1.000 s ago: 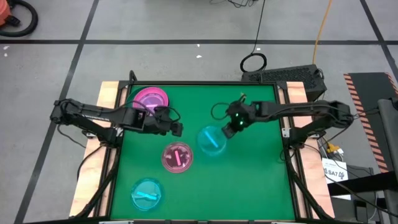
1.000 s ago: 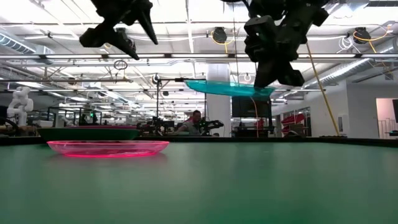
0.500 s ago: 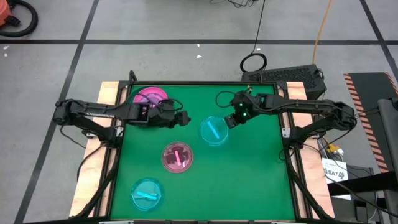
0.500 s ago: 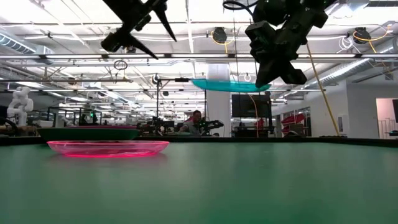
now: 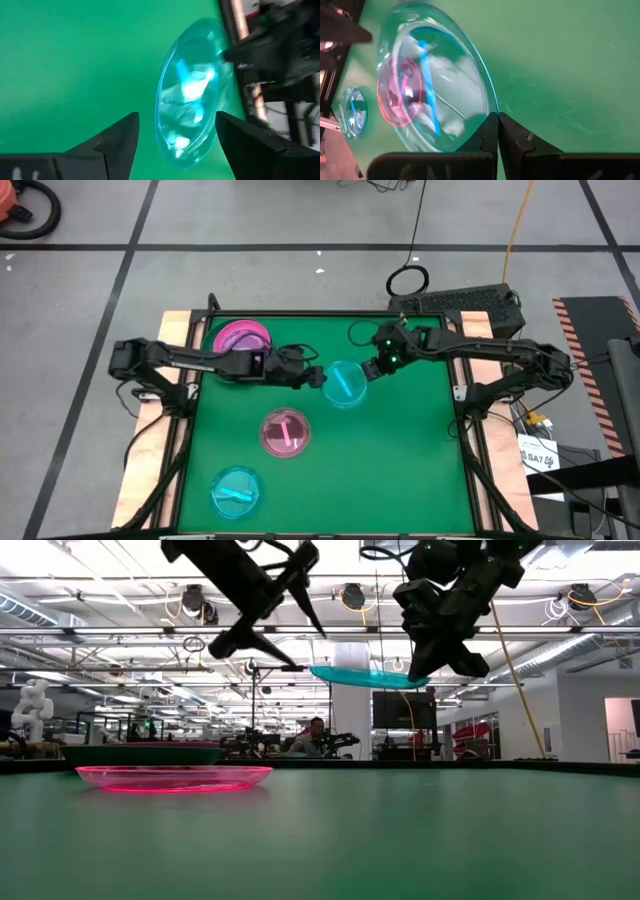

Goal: Stack plastic plates
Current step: Stack the right blue plate on top of the light pink plate

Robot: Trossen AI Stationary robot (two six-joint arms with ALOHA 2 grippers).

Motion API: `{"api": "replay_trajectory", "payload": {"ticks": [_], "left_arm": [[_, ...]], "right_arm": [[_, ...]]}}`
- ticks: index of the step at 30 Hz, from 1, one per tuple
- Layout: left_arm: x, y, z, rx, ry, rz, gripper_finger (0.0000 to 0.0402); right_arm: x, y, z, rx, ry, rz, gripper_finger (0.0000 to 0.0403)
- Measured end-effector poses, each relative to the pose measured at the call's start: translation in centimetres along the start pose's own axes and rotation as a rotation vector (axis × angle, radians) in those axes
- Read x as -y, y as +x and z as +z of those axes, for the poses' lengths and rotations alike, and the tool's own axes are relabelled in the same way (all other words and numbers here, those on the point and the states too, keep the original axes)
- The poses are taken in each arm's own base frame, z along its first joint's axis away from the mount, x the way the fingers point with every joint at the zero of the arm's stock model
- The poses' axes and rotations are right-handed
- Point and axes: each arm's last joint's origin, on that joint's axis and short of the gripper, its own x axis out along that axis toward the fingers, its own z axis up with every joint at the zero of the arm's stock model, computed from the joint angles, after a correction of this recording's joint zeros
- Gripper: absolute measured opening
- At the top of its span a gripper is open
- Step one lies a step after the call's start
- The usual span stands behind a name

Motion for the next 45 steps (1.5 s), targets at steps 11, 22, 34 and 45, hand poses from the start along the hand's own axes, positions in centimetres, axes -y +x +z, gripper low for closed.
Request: {"api": "replay_trajectory", "payload": {"ticks": [11, 22, 34, 45], "left_arm": [[-0.1, 2.7, -0.6, -0.03, 0.007, -0.03, 0.0256], [-0.2, 2.7, -0.6, -0.027, 0.02, -0.015, 0.0134], [-0.5, 2.7, -0.6, -0.024, 0.067, 0.014, 0.0023], [-0.7, 2.8, 0.0, -0.055, 0.098, 0.003, 0.0004]], "right_arm": [[0.5, -0.2, 0.5, 0.0, 0.014, 0.011, 0.0], [0.9, -0.3, 0.9, 0.012, 0.027, 0.002, 0.0], [0.9, -0.3, 1.0, 0.028, 0.037, 0.009, 0.0009], [1.0, -0.7, 0.8, 0.017, 0.102, -0.011, 0.0093]]}}
